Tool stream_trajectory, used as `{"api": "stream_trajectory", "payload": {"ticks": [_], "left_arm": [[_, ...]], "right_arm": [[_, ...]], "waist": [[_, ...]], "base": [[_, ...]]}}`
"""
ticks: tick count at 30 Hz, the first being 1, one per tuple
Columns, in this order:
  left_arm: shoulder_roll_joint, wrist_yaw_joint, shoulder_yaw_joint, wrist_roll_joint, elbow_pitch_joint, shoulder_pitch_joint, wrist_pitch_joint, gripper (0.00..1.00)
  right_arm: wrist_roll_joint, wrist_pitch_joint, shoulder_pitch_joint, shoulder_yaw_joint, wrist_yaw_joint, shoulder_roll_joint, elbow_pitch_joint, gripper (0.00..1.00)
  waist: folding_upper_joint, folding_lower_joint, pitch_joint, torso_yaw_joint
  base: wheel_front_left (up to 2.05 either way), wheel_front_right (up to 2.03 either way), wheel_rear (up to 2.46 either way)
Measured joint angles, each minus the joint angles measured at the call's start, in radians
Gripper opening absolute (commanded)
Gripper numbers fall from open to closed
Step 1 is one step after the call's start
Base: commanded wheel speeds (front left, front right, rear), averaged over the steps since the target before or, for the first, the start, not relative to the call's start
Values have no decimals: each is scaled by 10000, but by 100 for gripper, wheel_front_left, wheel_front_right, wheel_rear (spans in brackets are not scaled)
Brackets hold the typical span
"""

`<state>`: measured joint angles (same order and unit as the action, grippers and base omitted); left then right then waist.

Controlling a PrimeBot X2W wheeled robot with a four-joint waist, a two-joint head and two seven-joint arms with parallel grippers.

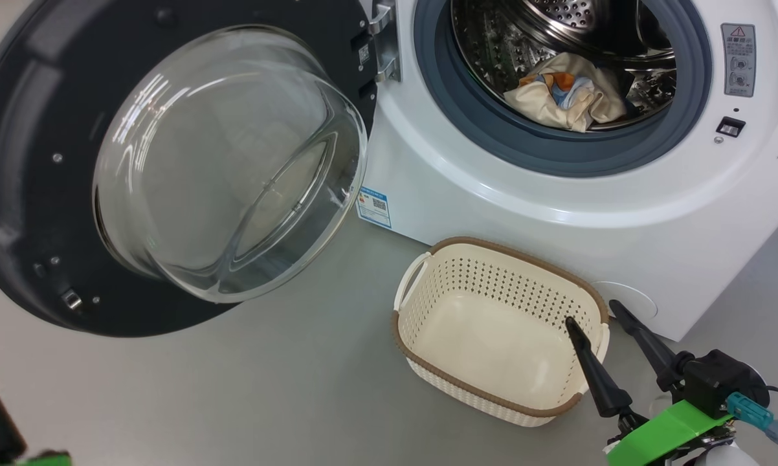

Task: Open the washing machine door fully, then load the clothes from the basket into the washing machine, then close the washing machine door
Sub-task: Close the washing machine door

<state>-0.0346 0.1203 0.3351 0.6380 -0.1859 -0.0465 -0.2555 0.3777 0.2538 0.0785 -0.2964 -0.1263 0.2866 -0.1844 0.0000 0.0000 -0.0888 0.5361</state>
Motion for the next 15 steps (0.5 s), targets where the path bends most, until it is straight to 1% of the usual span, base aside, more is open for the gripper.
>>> {"api": "stream_trajectory", "payload": {"ticks": [2, 3, 7, 10, 12, 15], "left_arm": [[-159, 38, 198, 1122, -242, -551, 109, 0], [-349, 38, 247, 1592, -343, -796, 267, 0], [-1421, 40, 370, 3498, -656, -1677, 995, 0], [-2184, 54, 656, 4876, -1221, -2240, 1546, 0], [-2679, 54, 782, 5820, -1689, -2604, 2094, 0], [-3241, 54, 740, 6844, -2405, -3097, 3137, 0]], "right_arm": [[-2, 0, -4, 58, 0, -15, 4, 100], [-2, 0, -6, 71, 0, -19, 12, 100], [-10, 0, -10, 90, 0, -36, 38, 100], [-17, 0, -8, 61, 0, -42, 58, 100], [-17, 0, -1, 44, 0, -40, 56, 100], [-17, 0, 7, 35, 0, -27, 56, 100]], "waist": [[0, 0, -18, -9], [0, 0, -32, -12], [0, 0, -101, -32], [0, 0, -169, -123], [1, 0, -227, -199], [0, 0, -328, -280]], "base": [[0, 0, 0], [0, 0, 0], [0, 0, 0], [0, 0, 0], [0, 0, 0], [0, 0, 0]]}}
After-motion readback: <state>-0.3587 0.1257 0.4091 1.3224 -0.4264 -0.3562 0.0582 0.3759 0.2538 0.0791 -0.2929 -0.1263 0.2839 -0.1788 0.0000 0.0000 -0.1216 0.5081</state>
